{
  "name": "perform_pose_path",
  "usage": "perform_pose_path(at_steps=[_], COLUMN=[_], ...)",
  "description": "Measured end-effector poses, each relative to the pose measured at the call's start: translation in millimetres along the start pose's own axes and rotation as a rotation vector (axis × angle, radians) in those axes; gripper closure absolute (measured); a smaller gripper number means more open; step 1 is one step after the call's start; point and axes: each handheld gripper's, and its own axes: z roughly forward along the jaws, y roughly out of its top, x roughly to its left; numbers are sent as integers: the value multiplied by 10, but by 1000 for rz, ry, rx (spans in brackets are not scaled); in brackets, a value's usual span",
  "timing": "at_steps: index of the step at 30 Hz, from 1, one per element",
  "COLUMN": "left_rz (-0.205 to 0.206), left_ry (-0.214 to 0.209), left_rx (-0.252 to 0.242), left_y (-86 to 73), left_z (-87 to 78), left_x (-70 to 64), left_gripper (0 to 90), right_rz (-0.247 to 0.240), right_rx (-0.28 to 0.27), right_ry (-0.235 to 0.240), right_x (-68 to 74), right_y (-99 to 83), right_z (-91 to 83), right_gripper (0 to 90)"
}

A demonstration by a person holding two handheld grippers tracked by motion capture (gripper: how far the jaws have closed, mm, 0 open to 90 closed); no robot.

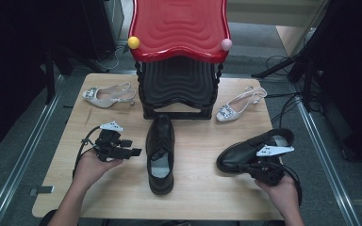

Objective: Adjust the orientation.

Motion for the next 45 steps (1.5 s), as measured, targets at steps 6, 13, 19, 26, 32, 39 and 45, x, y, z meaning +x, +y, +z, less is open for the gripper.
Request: perform_pose_path(at_steps=[6,13,19,26,32,39,45], left_rz=[-6,-16,-17,-22,-11,2,6], left_ry=[1,10,14,9,6,-1,-4], left_rx=[-3,-3,1,4,12,23,39], left_y=[-49,-98,-124,-130,-116,-63,-8], left_z=[-17,-34,-35,-23,11,65,127], left_x=[-24,-41,-43,-53,-57,-57,-23], left_gripper=[384,384,384,384,384,381,383], right_rz=[-3,-9,0,3,26,70,118], right_rx=[-4,-4,-21,-16,-42,-117,-155], right_ry=[5,1,0,-11,-32,-112,-184], right_x=[-18,-50,-114,-153,-148,-210,-358], right_y=[109,249,335,432,451,501,569], right_z=[101,220,292,360,240,-59,-271], right_gripper=[900,900,900,900,900,900,900])
